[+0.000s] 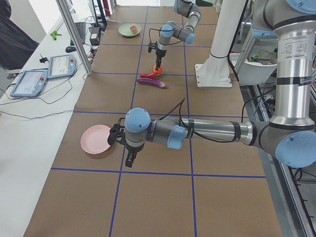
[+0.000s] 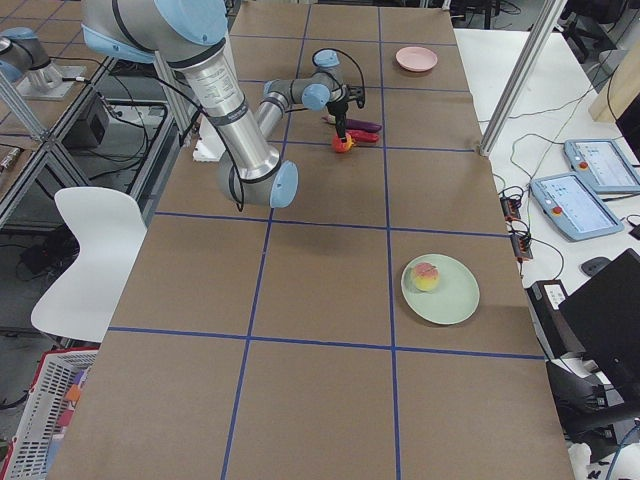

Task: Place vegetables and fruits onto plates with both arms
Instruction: 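Bring the right gripper back over the pomegranate and grasp it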

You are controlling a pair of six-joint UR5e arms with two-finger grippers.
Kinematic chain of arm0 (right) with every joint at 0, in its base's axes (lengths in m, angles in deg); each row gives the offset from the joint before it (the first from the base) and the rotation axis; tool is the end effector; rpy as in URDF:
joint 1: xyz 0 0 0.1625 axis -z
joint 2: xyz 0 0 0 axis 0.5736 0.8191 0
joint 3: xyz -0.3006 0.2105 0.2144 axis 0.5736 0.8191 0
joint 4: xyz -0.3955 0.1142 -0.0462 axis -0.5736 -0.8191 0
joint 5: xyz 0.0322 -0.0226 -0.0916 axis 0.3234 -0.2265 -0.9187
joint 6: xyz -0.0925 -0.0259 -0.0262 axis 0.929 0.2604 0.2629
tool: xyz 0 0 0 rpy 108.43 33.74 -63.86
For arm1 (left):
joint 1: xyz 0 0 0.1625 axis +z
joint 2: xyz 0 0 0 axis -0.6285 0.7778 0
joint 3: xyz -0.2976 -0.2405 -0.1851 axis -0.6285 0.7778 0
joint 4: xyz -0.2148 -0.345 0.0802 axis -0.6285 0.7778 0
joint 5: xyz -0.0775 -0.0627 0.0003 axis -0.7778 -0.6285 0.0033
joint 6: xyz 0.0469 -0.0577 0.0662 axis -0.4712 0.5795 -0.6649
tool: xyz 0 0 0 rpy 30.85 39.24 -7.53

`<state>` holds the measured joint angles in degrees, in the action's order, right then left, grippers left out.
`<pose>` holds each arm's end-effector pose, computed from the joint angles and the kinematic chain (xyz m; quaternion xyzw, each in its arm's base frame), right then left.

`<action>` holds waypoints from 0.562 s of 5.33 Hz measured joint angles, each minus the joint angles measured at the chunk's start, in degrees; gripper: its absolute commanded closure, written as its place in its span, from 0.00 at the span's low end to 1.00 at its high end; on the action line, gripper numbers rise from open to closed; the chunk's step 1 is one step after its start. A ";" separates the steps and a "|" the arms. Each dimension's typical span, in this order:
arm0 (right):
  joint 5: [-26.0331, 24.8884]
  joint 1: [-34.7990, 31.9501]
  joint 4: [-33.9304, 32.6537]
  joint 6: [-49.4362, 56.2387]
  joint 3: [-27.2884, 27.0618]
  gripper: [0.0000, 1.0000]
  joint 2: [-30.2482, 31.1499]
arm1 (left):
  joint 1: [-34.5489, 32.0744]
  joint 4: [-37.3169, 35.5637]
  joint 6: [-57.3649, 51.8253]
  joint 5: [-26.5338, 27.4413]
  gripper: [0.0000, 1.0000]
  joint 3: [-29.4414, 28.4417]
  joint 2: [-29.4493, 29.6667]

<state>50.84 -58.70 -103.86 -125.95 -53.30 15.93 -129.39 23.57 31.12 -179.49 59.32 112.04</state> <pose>-0.6041 -0.4059 0.1918 0.1186 -0.3793 0.0449 0.9166 -0.0634 -0.4768 0.6036 0.1262 0.3999 0.0597 0.9059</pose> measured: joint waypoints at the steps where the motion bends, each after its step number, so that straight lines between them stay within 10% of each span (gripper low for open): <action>1: -0.05 0.24 0.17 0.16 0.09 0.02 0.68 | 0.00 0.03 -0.02 -0.03 0.00 0.06 0.03; 2: -0.22 0.68 0.31 0.17 0.57 0.02 0.74 | 0.00 0.07 0.02 -0.07 0.00 0.14 0.04; 3: -0.77 1.15 0.84 0.17 1.31 0.30 0.72 | 0.00 0.09 0.03 -0.08 0.00 0.17 0.02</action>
<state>50.07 -57.55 -103.03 -125.78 -51.99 16.65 -129.38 23.65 31.15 -179.57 59.49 112.06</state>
